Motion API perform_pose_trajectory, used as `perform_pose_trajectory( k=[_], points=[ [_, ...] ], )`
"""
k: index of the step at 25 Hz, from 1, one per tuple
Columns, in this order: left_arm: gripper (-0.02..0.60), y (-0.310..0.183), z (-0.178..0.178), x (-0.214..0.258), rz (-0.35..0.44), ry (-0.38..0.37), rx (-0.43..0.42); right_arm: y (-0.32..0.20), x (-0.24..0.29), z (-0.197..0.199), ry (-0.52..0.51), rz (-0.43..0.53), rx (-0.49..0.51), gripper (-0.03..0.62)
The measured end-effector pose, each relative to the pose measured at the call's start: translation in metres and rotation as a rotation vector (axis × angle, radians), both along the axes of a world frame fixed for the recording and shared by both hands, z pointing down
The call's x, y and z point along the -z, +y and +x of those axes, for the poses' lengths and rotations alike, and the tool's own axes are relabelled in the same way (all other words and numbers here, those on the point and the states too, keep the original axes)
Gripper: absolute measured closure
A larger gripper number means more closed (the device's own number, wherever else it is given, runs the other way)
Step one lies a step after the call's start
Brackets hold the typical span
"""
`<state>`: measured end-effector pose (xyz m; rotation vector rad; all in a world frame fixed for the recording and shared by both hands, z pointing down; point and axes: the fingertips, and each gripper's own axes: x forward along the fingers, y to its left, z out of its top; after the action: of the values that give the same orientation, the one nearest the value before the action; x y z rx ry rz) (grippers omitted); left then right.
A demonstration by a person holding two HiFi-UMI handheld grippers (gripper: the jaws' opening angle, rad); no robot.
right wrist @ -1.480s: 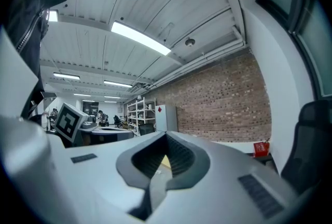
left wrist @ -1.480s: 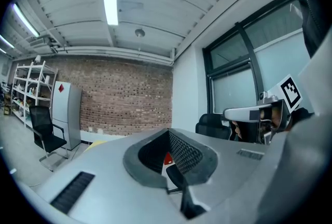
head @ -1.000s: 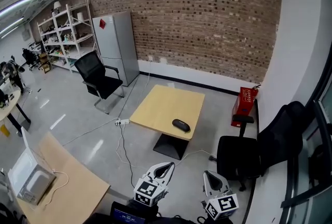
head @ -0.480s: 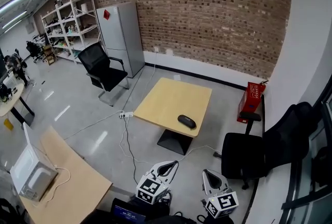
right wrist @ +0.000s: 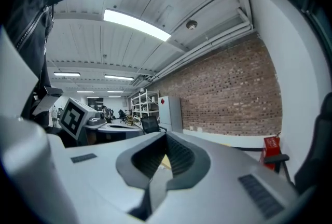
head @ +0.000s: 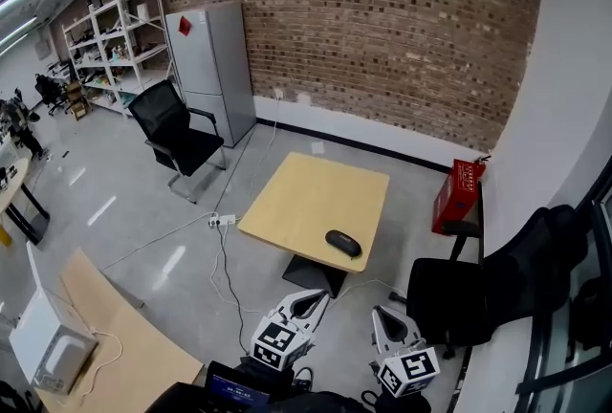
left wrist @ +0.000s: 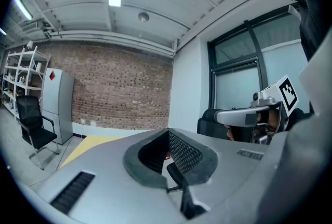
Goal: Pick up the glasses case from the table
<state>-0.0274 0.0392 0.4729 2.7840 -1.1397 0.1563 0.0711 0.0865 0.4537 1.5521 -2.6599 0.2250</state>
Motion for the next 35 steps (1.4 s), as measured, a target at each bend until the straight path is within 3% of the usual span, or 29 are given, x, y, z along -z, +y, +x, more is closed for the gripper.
perform_pose_trajectory(
  k=[11, 18, 21, 25, 35],
  points=[
    [0.583, -0.082, -0.027, -0.014, -0.042, 0.027, -0.033, -0.081, -0.010, -0.017, 0.000, -0.034, -0.054, 0.591],
    [0.581, -0.108, -0.035, -0.009, -0.058, 0.039, -0.044, -0.108, -0.004, -0.023, 0.008, -0.044, -0.055, 0.591],
    [0.583, -0.114, -0.038, -0.014, -0.066, 0.042, -0.045, -0.116, -0.009, -0.031, 0.042, -0.050, -0.044, 0.591],
    [0.583, -0.128, -0.042, -0.023, -0.087, 0.051, -0.027, -0.128, -0.019, -0.050, 0.219, -0.035, 0.000, 0.591],
    [0.583, -0.200, -0.017, -0.028, -0.117, 0.050, 0.011, -0.204, -0.031, -0.025, 0.193, -0.065, 0.078, 0.591]
  ],
)
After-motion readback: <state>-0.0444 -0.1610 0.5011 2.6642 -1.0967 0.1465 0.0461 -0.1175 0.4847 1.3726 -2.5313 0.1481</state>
